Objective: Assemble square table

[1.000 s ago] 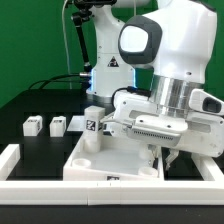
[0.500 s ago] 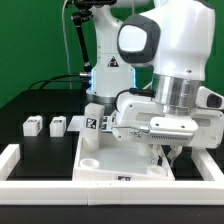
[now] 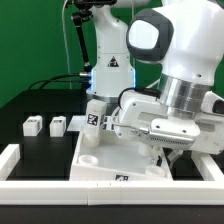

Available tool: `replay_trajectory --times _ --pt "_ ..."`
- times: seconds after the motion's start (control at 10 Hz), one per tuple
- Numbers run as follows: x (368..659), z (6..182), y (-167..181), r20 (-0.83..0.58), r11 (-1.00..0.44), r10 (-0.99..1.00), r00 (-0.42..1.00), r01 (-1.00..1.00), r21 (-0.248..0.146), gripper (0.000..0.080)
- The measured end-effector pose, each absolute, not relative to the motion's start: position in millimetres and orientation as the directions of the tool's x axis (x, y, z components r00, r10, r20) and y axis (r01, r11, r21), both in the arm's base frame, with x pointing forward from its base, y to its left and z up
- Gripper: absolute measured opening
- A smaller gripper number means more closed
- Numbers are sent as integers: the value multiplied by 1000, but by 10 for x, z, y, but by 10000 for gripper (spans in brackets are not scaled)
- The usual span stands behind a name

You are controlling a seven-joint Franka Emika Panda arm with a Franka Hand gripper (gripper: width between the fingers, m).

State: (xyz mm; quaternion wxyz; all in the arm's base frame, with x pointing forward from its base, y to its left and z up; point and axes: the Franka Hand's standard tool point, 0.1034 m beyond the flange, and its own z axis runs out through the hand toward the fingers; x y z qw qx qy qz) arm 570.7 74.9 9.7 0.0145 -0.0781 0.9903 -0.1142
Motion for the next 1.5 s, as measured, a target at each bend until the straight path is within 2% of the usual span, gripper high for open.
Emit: replay_trajectory --times 0.4,0.5,0.8,1.0,1.2,1.5 --pt "5700 79 709 -7 962 -157 -988 -152 -226 74" --pt "5706 73 619 1 962 -209 -978 -206 -178 75" --pt "5710 65 556 -26 977 -190 -982 -186 -100 75" --pt "5724 97 731 -11 989 -102 -995 -101 -112 74" --pt "5750 55 917 -5 991 -91 -996 -90 -99 73" --pt "5764 70 1188 57 986 -88 -994 -95 -135 73"
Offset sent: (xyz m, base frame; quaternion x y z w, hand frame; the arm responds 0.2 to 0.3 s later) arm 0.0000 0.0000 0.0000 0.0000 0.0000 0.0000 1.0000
